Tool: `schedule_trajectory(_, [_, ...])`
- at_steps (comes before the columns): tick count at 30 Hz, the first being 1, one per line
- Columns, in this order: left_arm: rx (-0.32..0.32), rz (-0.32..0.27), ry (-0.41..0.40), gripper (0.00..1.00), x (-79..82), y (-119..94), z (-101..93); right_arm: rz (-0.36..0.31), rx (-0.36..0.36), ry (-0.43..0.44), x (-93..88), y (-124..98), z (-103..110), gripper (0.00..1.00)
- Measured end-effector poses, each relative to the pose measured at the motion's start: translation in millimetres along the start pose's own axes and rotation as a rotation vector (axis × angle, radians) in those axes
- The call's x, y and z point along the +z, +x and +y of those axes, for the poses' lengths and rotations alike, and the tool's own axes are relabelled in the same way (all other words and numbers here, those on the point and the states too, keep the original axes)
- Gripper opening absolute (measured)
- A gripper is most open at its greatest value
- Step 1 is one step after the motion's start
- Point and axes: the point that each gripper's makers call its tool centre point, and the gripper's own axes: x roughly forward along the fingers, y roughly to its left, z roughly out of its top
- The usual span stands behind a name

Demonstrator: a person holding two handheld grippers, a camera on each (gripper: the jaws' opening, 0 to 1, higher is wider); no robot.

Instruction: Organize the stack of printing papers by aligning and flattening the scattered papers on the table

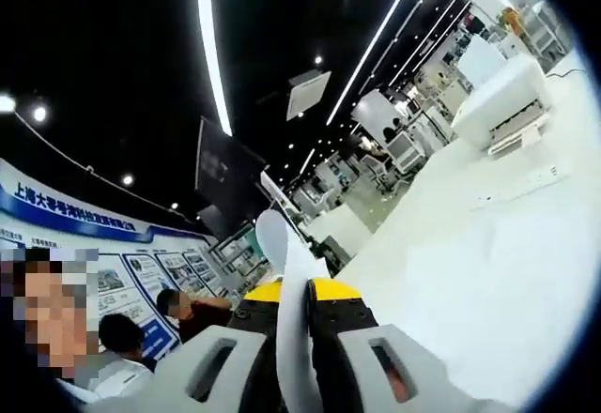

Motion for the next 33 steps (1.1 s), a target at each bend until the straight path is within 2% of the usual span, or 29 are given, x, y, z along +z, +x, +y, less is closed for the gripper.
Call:
schedule_trajectory(4, [-0.002, -0.001, -0.002, 0.06, 0.0, 0, -0.7, 0.041, 0.009, -0.022, 1.3, 1, 10, 0.02])
schedule_trajectory(13, [-0.006, 0.001, -0.001, 0.06, 0.5, 1, -0.1, 0.150, 0.031, -0.009, -12.1, 12, 26, 0.02])
schedule_trajectory(23, [-0.011, -0.002, -0.003, 0.06, 1.5, 0, 0.4, 0.256, 0.061, 0.013, -22.4, 24, 28, 0.02])
schedule_trajectory(27, [-0.013, -0.001, -0.002, 0.06, 1.4, 0, 0.1, 0.296, 0.067, 0.008, -19.7, 26, 21, 0.02])
schedule_trajectory(33, [-0.016, -0.001, -0.003, 0.06, 1.3, 0, -0.6, 0.334, 0.067, 0.006, -28.0, 34, 20, 0.02])
